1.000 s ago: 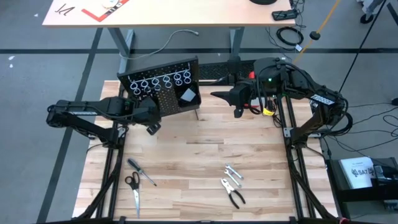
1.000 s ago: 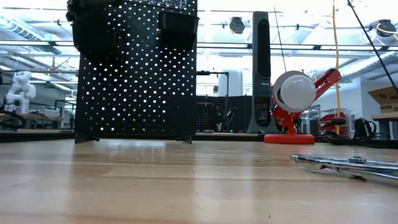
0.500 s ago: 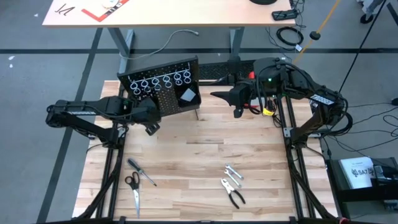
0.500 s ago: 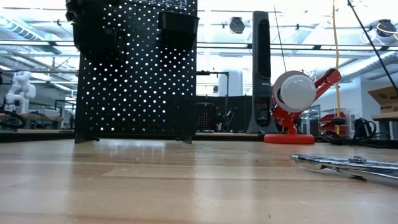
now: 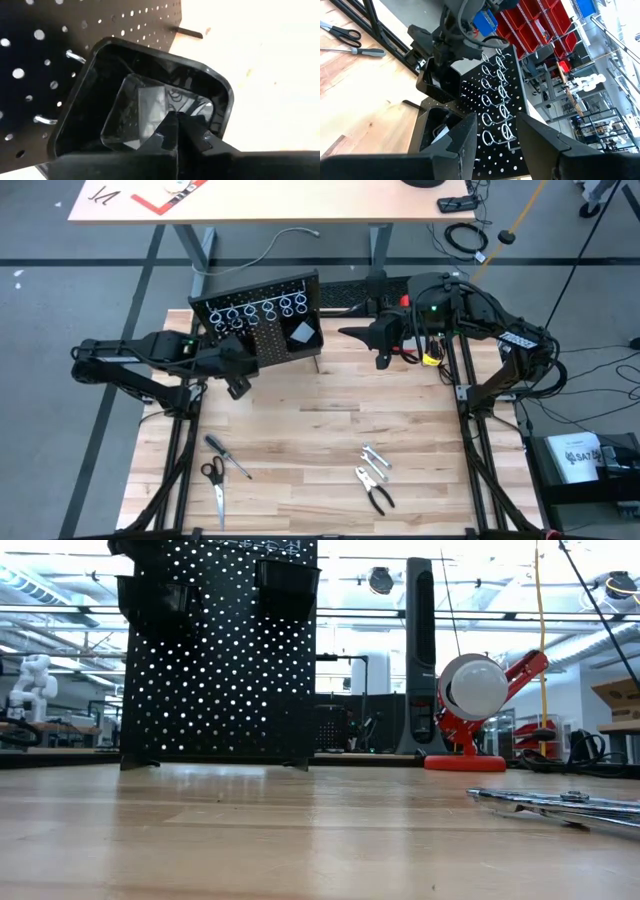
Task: Hang tools onto peg board
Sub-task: Remove the black allen wrench set from the top black basket on the pegboard to the table
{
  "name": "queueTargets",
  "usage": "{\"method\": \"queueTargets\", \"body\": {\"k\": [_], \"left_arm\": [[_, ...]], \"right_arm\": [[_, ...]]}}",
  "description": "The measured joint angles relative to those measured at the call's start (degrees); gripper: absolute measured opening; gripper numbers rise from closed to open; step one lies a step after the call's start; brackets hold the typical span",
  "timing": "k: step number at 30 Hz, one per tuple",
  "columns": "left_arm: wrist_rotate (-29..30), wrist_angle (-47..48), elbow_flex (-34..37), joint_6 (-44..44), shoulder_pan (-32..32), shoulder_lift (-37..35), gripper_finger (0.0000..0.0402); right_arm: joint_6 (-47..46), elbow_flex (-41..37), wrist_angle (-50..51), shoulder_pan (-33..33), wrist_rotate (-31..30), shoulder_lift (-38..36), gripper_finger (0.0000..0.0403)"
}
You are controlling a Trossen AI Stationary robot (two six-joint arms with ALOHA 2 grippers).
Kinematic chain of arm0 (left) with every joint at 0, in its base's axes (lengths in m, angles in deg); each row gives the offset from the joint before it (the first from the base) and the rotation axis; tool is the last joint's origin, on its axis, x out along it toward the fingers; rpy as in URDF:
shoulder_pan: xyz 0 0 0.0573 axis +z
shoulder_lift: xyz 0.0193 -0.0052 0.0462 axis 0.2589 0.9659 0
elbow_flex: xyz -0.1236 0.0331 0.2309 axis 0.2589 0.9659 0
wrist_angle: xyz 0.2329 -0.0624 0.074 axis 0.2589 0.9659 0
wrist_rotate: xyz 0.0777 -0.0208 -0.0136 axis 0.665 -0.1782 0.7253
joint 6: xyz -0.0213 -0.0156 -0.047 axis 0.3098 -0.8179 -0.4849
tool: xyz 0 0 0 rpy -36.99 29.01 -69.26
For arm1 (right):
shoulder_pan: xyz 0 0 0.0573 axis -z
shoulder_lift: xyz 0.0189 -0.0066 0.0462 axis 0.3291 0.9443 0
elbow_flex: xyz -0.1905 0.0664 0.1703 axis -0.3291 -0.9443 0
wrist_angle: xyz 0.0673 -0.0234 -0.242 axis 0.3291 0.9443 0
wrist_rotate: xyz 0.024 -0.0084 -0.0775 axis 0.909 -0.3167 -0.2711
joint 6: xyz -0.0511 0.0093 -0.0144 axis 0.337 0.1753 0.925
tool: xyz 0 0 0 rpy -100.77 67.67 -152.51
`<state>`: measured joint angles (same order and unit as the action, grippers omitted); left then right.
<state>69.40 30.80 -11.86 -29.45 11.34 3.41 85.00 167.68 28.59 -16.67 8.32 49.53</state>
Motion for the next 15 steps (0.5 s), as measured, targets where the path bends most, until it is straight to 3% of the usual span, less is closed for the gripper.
{"method": "queueTargets", "body": {"k": [3, 11, 15], "left_arm": [[-0.2, -0.2, 0.7, 1.1, 0.0, 0.7, 0.0023], [-0.1, -0.3, 1.0, 1.2, -0.3, 3.4, 0.0131], [2.6, 1.0, 1.0, -1.9, -0.4, 4.9, 0.0149]], "right_arm": [[0.0, 0.0, 0.0, 0.0, 0.0, 0.0, 0.0134], [0.0, 0.0, 0.1, 0.0, 0.0, 0.0, 0.0134], [-0.1, 0.0, 1.1, 0.0, 0.0, 0.0, 0.0134]]}}
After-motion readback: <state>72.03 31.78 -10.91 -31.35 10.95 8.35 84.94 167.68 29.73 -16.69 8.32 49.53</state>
